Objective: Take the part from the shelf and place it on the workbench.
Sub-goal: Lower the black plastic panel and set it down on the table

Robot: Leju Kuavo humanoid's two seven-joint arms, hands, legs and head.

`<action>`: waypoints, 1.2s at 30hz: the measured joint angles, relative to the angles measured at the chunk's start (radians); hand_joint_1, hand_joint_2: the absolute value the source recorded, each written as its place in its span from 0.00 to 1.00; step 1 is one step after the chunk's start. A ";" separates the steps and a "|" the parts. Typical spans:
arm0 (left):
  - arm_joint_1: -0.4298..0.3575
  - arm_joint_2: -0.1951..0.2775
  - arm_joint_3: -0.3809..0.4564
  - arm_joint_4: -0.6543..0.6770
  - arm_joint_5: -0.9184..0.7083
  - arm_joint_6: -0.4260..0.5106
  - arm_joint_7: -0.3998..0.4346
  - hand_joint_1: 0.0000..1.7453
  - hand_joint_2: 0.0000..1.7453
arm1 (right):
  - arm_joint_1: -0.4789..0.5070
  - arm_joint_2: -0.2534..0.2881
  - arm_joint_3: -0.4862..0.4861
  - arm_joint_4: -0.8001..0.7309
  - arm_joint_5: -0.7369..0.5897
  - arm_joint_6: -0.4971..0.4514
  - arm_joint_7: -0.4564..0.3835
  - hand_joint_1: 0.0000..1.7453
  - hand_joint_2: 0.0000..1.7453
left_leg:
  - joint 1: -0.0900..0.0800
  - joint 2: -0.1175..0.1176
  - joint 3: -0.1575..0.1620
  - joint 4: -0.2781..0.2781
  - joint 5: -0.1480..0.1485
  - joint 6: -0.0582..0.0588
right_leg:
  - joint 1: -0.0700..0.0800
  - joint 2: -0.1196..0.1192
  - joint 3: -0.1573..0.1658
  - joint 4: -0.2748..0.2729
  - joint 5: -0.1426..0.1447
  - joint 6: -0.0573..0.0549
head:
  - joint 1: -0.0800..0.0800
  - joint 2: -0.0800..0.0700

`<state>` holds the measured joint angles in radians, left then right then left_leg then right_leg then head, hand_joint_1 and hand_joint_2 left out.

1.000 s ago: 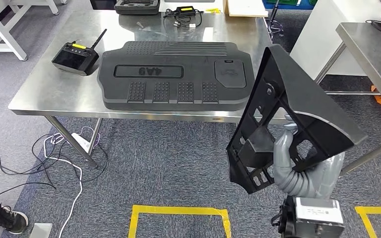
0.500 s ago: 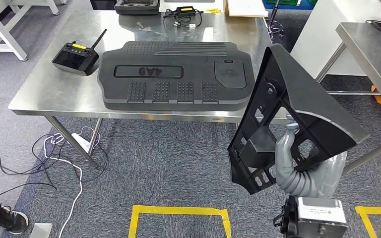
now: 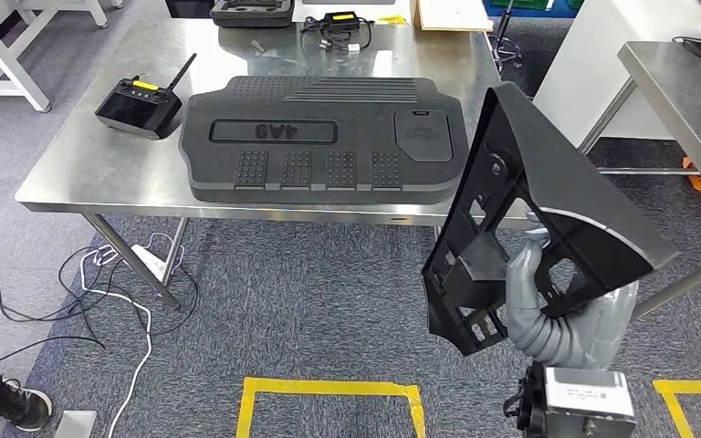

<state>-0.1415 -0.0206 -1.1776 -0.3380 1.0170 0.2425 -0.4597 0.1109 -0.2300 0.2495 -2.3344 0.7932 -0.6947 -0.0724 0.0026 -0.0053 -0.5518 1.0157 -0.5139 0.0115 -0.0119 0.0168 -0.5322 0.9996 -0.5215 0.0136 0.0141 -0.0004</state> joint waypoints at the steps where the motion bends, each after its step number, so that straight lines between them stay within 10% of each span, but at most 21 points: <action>1: 0.000 0.000 0.000 -0.001 0.000 0.000 0.000 0.00 1.00 | 0.000 0.000 0.000 0.000 -0.003 0.000 -0.002 1.00 1.00 | -0.001 0.000 0.000 0.001 0.000 0.000 | 0.000 0.000 0.000 -0.001 0.000 0.001 | 0.000 0.000; 11: -0.001 0.002 0.000 -0.004 -0.001 0.000 0.000 0.00 1.00 | 0.000 -0.001 0.000 -0.001 -0.007 0.000 -0.003 1.00 1.00 | -0.004 0.003 0.006 -0.010 0.004 0.014 | -0.008 0.000 0.002 0.001 -0.003 0.017 | -0.001 0.000; 17: 0.000 0.003 0.000 -0.006 -0.001 0.002 0.000 0.00 1.00 | -0.001 -0.005 0.002 -0.001 -0.007 0.000 0.007 1.00 1.00 | 0.005 0.013 0.021 -0.029 0.006 0.023 | -0.013 -0.007 -0.146 0.280 -0.109 0.030 | 0.016 0.000; 22: 0.002 0.004 0.000 -0.009 -0.003 0.004 0.000 0.00 1.00 | -0.008 -0.015 0.007 -0.002 0.044 0.000 0.058 1.00 1.00 | 0.009 0.012 0.038 -0.016 -0.017 -0.004 | -0.013 -0.019 -0.048 0.037 0.032 0.027 | 0.028 0.000; 27: 0.000 0.004 0.000 -0.012 -0.006 0.004 0.001 0.00 1.00 | -0.013 -0.019 0.011 -0.003 0.099 0.000 0.086 1.00 1.00 | 0.010 0.013 0.034 0.010 -0.041 -0.034 | -0.010 -0.015 -0.037 0.014 0.022 -0.002 | 0.018 0.000; 32: 0.004 0.004 0.000 -0.012 -0.009 0.004 0.002 0.00 1.00 | -0.018 -0.026 0.018 -0.003 0.078 0.000 0.089 1.00 1.00 | 0.012 0.012 -0.112 0.281 -0.138 -0.045 | -0.008 -0.016 -0.019 0.011 0.008 -0.023 | -0.003 0.000; 36: 0.005 0.006 0.000 -0.012 -0.010 0.004 0.002 0.00 1.00 | -0.021 -0.032 0.028 -0.003 0.077 0.000 0.091 1.00 1.00 | 0.011 0.011 -0.061 0.104 0.002 -0.035 | -0.007 -0.010 0.012 0.012 -0.014 -0.013 | -0.010 0.000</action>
<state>-0.1365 -0.0151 -1.1776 -0.3502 1.0065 0.2464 -0.4582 0.0904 -0.2623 0.2771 -2.3377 0.8705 -0.6947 0.0191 0.0137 0.0058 -0.6127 1.1201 -0.5120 -0.0236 -0.0193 0.0071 -0.5201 1.0112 -0.5351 0.0005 0.0038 -0.0004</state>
